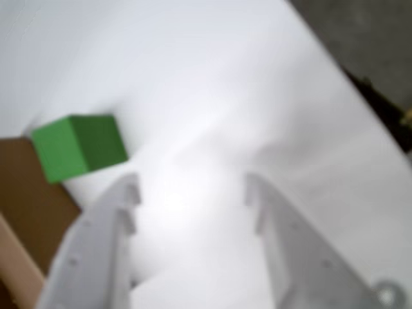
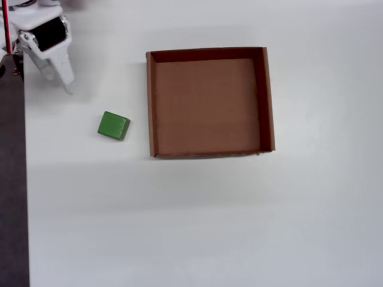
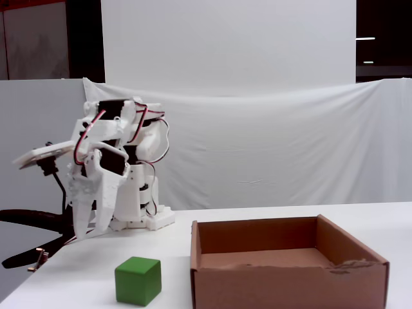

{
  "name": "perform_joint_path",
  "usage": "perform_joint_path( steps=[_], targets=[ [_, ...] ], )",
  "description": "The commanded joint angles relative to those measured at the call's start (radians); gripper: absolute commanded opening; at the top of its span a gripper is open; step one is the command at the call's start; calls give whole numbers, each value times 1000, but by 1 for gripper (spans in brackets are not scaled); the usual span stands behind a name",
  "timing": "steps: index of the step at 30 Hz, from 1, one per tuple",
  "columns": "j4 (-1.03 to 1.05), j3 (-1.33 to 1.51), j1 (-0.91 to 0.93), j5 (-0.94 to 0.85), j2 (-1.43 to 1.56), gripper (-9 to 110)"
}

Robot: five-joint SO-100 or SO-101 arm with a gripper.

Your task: Grasp a green cube and put it in a box.

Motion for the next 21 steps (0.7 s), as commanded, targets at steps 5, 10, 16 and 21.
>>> perform_joint_path(
  steps=[5,10,16,21],
  targets=[
    [23,-319,-38,-14,-293,23],
    [32,-459,-64,-11,-448,24],
    [77,-623,-86,-3,-634,25],
    [140,-738,-104,-2,-752,25]
  ],
)
